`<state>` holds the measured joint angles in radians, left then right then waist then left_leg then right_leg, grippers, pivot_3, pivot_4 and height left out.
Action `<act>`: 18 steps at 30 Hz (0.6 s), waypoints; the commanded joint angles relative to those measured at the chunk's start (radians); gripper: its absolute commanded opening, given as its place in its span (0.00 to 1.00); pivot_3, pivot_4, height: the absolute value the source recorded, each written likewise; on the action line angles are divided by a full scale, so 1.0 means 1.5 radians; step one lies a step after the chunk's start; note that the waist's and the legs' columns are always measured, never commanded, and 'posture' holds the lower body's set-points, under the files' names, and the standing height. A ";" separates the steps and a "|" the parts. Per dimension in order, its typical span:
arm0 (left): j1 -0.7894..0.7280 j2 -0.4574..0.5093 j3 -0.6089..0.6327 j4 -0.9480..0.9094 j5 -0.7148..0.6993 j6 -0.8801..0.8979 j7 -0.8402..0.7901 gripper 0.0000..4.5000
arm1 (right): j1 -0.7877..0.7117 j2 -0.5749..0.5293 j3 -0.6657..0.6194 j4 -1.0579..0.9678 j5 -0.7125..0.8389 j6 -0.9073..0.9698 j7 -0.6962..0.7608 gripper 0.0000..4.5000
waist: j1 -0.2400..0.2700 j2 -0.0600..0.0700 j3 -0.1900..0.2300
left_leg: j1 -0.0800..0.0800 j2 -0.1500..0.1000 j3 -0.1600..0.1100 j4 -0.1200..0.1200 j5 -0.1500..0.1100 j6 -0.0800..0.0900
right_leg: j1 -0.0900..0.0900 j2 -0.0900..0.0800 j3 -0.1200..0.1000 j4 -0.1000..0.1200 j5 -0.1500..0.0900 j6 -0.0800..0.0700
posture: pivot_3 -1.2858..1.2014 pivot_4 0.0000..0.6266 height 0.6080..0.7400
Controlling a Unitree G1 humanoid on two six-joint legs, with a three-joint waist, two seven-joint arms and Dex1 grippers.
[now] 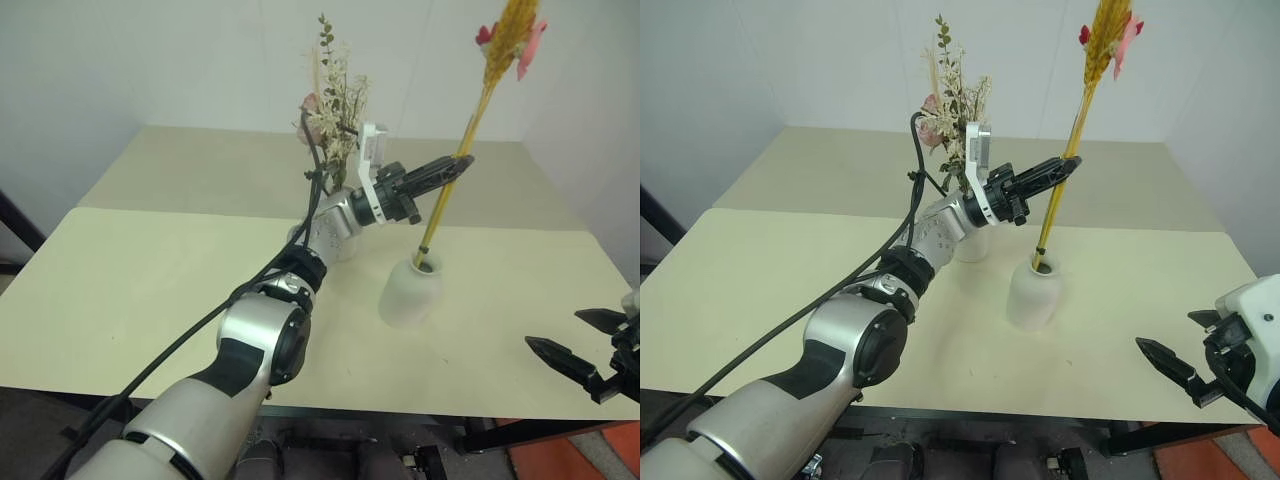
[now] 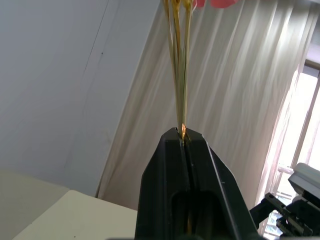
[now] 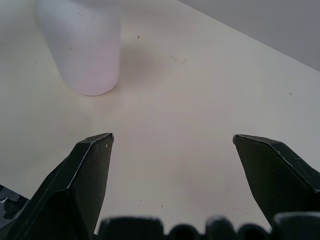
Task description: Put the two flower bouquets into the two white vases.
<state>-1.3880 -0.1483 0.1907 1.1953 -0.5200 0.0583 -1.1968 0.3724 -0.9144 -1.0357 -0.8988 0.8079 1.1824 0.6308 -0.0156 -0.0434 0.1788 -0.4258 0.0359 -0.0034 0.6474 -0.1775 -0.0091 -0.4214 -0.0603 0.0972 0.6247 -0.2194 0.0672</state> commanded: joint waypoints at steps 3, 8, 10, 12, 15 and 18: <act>0.035 -0.146 -0.014 -0.016 0.007 -0.027 -0.038 0.20 | -0.007 -0.009 -0.015 0.002 -0.005 -0.013 -0.001 1.00 | 0.000 0.000 0.000 | 0.000 0.000 0.000 0.000 0.000 0.000 | 0.000 0.000 0.000 0.000 0.000 0.000 | 0.52 0.24 1.00; 0.042 -0.131 -0.031 -0.036 0.013 -0.030 -0.070 0.55 | -0.009 -0.014 -0.006 0.014 -0.013 -0.021 0.002 1.00 | 0.000 0.000 0.000 | 0.000 0.000 0.000 0.000 0.000 0.000 | 0.000 0.000 0.000 0.000 0.000 0.000 | 0.52 0.24 1.00; 0.046 -0.120 -0.042 -0.042 0.019 -0.028 -0.074 0.70 | -0.010 -0.017 0.000 0.020 -0.018 -0.024 0.002 1.00 | 0.000 0.000 0.000 | 0.000 0.000 0.000 0.000 0.000 0.000 | 0.000 0.000 0.000 0.000 0.000 0.000 | 0.52 0.24 1.00; 0.060 -0.093 -0.078 -0.061 0.046 -0.027 -0.114 0.85 | -0.015 -0.021 0.008 0.028 -0.022 -0.029 0.002 1.00 | 0.000 0.000 0.000 | 0.000 0.000 0.000 0.000 0.000 0.000 | 0.000 0.000 0.000 0.000 0.000 0.000 | 0.52 0.24 1.00; 0.087 -0.048 -0.129 -0.101 0.087 -0.035 -0.145 0.91 | -0.022 -0.030 0.018 0.043 -0.028 -0.036 0.004 1.00 | -0.001 0.001 0.000 | 0.000 0.000 0.000 0.000 0.000 0.000 | 0.000 0.000 0.000 0.000 0.000 -0.001 | 0.52 0.24 1.00; 0.127 0.036 -0.152 -0.176 0.112 -0.010 -0.148 0.91 | -0.031 -0.042 0.029 0.061 -0.035 -0.044 0.010 1.00 | -0.002 0.001 0.000 | 0.000 0.000 0.000 0.000 0.000 0.000 | 0.000 0.000 0.000 0.001 0.000 -0.001 | 0.52 0.24 1.00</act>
<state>-1.2002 -0.1178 -0.0260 1.0349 -0.3627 0.0278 -1.4102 0.3391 -0.9560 -0.9891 -0.8182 0.7747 1.1518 0.6383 -0.0191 -0.0425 0.1783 -0.4254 0.0360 -0.0034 0.6474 -0.1775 -0.0090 -0.4216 -0.0601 0.0978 0.6258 -0.2194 0.0664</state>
